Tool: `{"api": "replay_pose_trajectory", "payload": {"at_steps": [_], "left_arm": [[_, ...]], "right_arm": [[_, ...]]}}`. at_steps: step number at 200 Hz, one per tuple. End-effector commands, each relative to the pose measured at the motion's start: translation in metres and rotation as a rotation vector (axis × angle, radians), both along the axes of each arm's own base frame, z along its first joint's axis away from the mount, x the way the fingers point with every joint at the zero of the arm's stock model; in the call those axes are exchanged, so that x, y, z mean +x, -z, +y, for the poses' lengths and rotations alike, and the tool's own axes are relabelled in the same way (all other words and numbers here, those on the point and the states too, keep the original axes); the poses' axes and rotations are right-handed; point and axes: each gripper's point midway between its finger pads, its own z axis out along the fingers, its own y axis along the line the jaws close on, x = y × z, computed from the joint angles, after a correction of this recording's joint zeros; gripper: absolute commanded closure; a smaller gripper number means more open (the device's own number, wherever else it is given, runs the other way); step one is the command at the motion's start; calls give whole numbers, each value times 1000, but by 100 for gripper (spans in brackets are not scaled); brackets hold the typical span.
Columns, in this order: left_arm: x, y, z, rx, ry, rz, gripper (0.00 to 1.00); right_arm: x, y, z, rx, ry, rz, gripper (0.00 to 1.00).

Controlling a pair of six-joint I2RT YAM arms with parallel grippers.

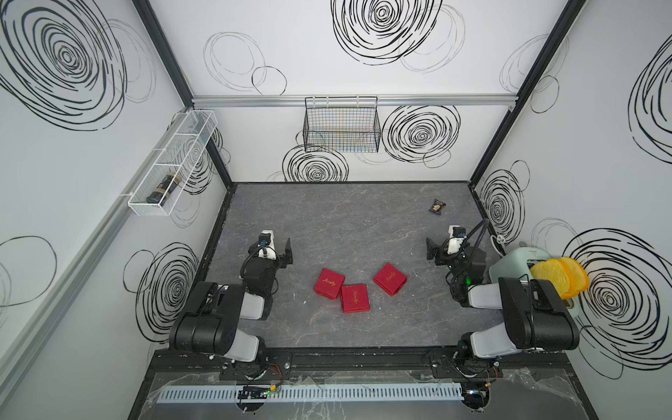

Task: Take the necklace out of the lift-off lid jewelry box
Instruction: Pick up the jewelry box from the center of the board.

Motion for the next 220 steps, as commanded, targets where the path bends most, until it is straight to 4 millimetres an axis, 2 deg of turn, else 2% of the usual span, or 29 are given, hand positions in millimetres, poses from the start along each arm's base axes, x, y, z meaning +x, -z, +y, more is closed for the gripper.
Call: {"api": "replay_pose_trajectory", "payload": {"at_steps": [1,160,181,220], "left_arm": [[6,-26,2,-15,-4,-95,4],[6,-25,2,-12,-8,-92,4],[6,-27,4,-8,-23,-96,4],[3,-43,-1,25,-43,-99,4]], "right_arm": [[2,-11,0,-12,-7,-47,3],[2,-11,0,-12,-6,-47,3],[8,-12,-3,-19,23,-21,3],[14,-30,7,-26,35,49,3]]}}
